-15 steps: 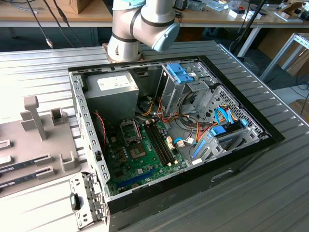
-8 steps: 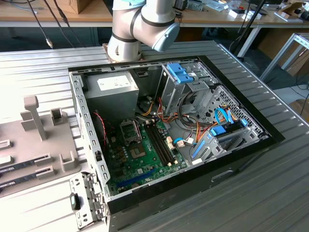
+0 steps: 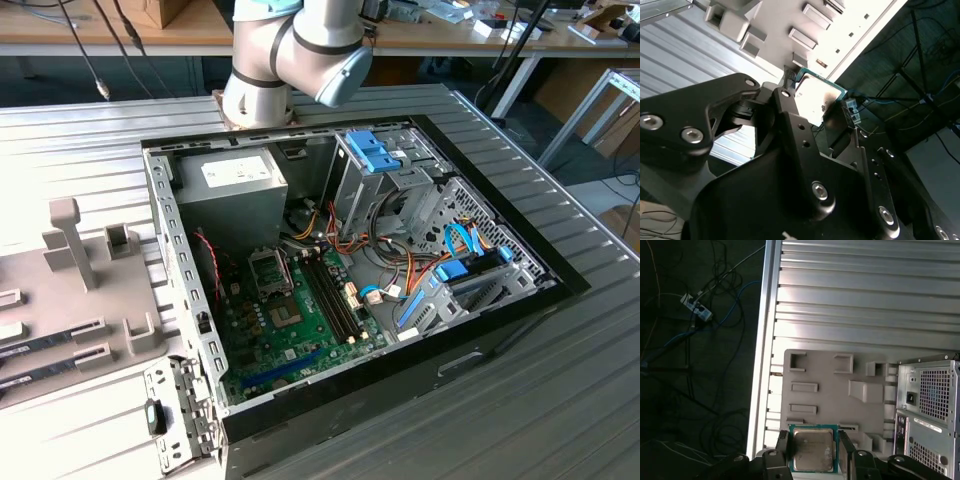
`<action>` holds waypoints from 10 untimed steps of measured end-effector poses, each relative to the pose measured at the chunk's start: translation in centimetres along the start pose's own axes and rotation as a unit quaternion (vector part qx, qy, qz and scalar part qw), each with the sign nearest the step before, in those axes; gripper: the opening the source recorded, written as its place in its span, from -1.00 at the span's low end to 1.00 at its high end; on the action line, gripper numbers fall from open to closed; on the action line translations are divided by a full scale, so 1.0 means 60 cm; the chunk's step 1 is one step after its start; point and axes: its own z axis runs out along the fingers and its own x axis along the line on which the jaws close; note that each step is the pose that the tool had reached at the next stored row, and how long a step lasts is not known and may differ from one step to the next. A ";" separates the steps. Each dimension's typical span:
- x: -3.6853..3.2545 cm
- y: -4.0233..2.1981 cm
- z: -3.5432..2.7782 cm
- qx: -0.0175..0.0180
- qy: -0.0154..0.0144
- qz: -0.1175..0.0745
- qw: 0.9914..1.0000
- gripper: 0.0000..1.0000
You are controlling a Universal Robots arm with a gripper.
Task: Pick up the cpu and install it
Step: 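Pick up the cpu and move it towards the insertion slot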
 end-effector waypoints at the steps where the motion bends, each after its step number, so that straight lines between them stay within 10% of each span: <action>1: -0.003 0.000 0.001 0.000 0.000 0.000 1.000 -0.05; 10: -0.023 -0.003 0.004 0.000 0.000 0.000 1.000 -0.05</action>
